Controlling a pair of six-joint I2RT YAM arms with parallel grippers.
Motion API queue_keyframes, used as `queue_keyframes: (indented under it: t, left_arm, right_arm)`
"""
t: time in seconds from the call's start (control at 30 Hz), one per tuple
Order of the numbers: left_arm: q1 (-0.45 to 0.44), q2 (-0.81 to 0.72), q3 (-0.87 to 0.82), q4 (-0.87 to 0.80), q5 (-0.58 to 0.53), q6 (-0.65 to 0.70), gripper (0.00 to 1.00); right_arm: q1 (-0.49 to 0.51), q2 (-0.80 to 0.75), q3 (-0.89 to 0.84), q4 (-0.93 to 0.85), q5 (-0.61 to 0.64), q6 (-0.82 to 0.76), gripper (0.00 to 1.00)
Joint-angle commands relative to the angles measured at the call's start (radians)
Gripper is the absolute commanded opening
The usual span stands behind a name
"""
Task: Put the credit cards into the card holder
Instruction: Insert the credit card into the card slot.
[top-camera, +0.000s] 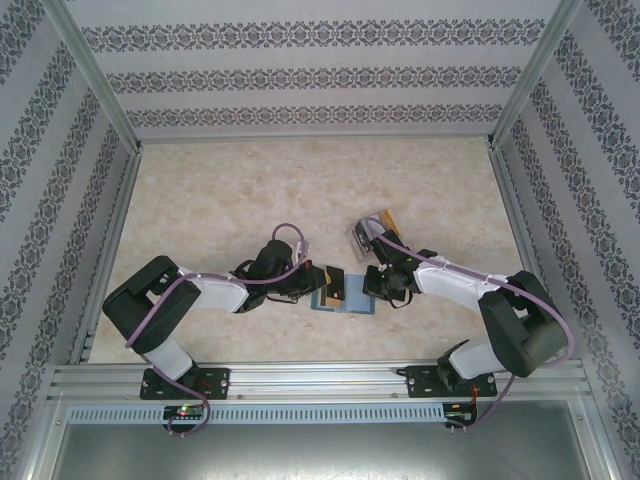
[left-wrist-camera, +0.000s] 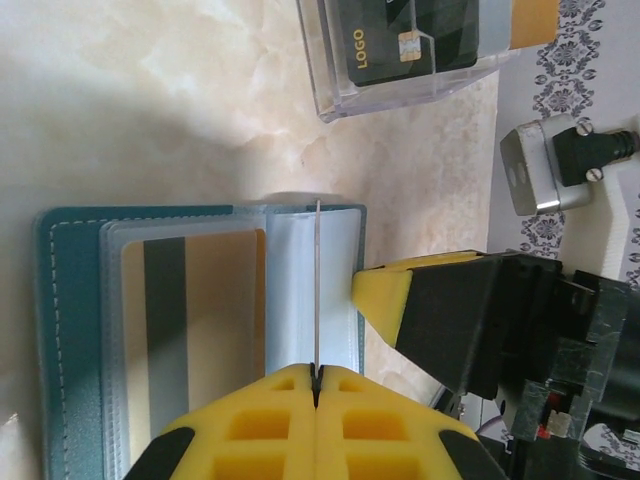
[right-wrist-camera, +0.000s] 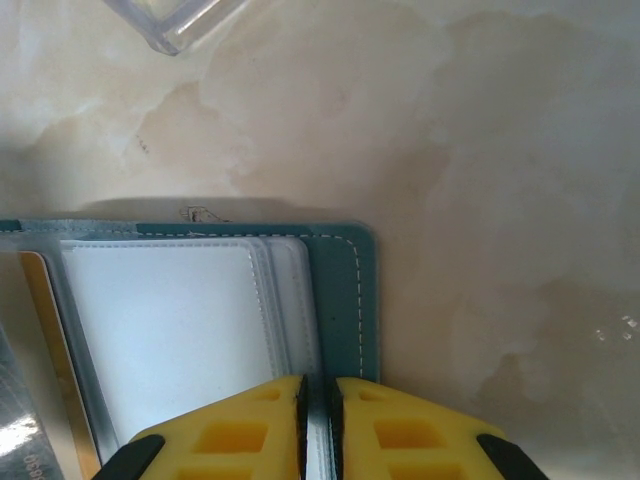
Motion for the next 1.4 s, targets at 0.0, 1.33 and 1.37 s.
queue_keyframes:
  t: [0.0, 1.33, 1.37]
  left_arm:
    - [-0.017, 0.012, 0.030, -0.045, -0.005, 0.030, 0.00]
    - [-0.032, 0.123, 0.161, -0.282, 0.101, 0.170, 0.00]
    - [-0.032, 0.130, 0.164, -0.273, 0.104, 0.164, 0.00]
  right_arm:
    - [0.012, 0.070, -0.032, -0.002, 0.071, 0.002, 0.16]
    - [0.018, 0.081, -0.025, 0.002, 0.071, 0.002, 0.17]
    - [0.018, 0.081, -0.025, 0.004, 0.070, 0.005, 0.17]
